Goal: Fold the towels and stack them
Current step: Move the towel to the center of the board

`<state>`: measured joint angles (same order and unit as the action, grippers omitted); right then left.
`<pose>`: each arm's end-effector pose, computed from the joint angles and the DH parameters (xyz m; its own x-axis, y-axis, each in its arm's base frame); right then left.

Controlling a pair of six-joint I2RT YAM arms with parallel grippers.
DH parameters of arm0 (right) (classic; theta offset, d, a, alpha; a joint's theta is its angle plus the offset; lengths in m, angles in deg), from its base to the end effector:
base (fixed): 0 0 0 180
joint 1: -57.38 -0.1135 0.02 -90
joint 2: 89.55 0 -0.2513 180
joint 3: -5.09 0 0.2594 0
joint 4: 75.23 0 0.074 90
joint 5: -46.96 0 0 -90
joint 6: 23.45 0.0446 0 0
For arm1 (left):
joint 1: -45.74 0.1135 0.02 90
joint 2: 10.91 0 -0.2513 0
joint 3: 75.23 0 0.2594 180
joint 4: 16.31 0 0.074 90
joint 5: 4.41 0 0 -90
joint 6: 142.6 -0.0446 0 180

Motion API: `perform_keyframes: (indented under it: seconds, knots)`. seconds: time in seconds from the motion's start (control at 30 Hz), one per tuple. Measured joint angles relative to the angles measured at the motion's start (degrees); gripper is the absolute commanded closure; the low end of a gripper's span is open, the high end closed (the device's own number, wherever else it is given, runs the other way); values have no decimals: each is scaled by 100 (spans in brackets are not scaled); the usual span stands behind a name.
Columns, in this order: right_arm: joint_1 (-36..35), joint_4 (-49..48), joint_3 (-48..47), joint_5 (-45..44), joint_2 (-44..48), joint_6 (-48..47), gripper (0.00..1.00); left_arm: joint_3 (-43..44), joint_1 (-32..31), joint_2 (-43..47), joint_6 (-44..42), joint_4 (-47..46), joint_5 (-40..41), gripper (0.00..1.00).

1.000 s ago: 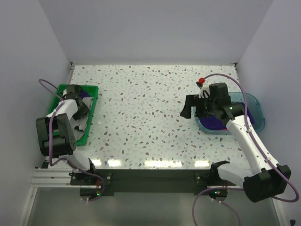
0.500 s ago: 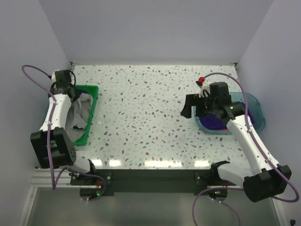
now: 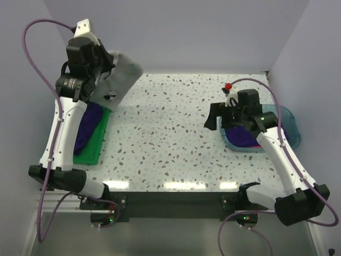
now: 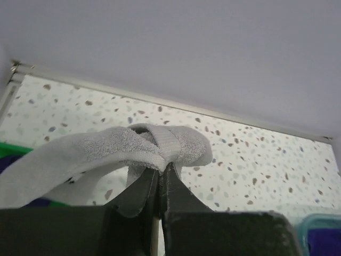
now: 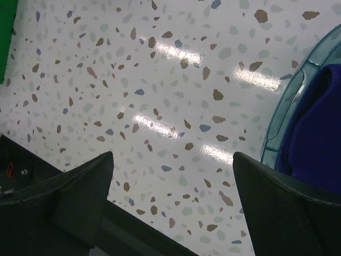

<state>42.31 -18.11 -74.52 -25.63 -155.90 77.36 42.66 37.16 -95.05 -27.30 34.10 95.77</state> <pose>0.2435 0.0794 0.3224 -0.7428 -0.0147 -0.6694 -0.3228 0.8837 0.3389 0.3205 -0.0404 0.4738 -0.2475 -0.3880 -0.8878 -0.1398 0.9210 -0.3636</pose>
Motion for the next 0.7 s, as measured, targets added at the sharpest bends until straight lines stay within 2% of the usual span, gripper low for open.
perform_keyframes:
  seconds: [0.1, 0.2, 0.27, 0.33, 0.4, 0.43, 0.47, 0.6, 0.7]
  knots:
    - [0, -4, -39, -44, 17, -4, 4, 321, -260, 96, -94, -87, -520, 100]
    - [0, -4, -39, -133, 76, -31, 4, 164, -411, 354, -96, -229, -1130, 100]
    - [0, -2, -39, -162, 120, -50, 4, -343, -527, 673, -90, -516, -1504, 99]
    - [0, 0, -39, -210, 153, -79, 4, -1259, -691, 1163, -85, -927, -1919, 96]
    - [0, -2, -39, -267, 177, -103, 4, -2175, -822, 1620, -76, -1023, -2273, 87]
    - [-2, 0, -39, -273, 186, -118, 4, -2793, -896, 1882, -74, -1272, -2457, 79]
    - [-2, 0, -39, -273, 188, -131, 4, -3388, -957, 2129, -52, -1357, -2625, 66]
    - [-2, 2, -39, -210, 179, -184, 6, -5729, -1279, 2949, 175, -1488, -3314, 43]
    - [-7, -4, -39, -94, 83, -229, 9, -6802, -1561, 3327, 361, -1270, -3628, 19]
